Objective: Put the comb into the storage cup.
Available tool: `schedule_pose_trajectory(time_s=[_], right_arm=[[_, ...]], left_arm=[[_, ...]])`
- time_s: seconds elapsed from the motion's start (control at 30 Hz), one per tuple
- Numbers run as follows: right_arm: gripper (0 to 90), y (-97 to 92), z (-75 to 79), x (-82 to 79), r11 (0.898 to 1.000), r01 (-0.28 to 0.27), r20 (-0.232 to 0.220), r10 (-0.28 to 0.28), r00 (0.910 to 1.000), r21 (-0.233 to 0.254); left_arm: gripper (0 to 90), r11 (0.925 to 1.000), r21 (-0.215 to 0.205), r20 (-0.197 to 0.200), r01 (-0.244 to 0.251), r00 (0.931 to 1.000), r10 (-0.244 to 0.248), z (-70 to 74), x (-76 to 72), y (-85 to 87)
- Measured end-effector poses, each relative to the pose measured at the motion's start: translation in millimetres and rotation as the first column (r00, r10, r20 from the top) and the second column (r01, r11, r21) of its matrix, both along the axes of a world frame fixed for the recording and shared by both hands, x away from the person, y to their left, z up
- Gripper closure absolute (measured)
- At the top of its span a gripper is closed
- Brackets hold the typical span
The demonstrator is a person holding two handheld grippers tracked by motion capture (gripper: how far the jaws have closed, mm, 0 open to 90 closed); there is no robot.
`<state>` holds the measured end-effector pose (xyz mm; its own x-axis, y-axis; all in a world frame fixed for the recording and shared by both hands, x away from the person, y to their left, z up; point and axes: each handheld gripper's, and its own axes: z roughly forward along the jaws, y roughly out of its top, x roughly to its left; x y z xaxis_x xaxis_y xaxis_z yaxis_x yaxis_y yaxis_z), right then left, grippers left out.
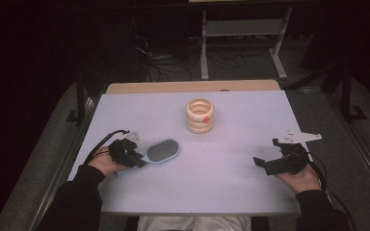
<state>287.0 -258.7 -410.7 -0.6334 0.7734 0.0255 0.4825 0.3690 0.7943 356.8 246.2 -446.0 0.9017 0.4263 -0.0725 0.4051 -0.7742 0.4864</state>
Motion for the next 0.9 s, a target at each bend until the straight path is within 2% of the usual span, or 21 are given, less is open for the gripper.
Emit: schedule_pose_trajectory(time_s=[0.23, 0.37, 0.6, 0.9], right_arm=[[0.0, -0.3, 0.1, 0.0, 1.000, 0.000, 0.001, 0.000, 1.0000, 0.002], [0.0, -0.3, -0.1, 0.3, 1.000, 0.001, 0.001, -0.001, 1.0000, 0.000], [0.0, -0.4, -0.1, 0.4, 1.000, 0.002, 0.000, -0.002, 1.0000, 0.003], [0.0, -0.6, 0.0, 0.3, 1.000, 0.001, 0.002, -0.001, 1.0000, 0.003]], left_arm=[[69.9, 0.9993, -0.035, 0.008, -0.014, 0.9999, 0.014, 6.9, 0.9, 7.3], [69.9, 0.9986, -0.051, 0.027, -0.016, 0.9995, 0.017, 13.8, 0.4, 9.3], [69.9, 0.9971, -0.077, 0.089, 0.003, 0.9960, 0.004, 21.3, -2.7, 7.1], [69.9, 0.9954, -0.095, 0.105, 0.002, 0.9944, 0.008, 32.6, -0.9, 8.2]])
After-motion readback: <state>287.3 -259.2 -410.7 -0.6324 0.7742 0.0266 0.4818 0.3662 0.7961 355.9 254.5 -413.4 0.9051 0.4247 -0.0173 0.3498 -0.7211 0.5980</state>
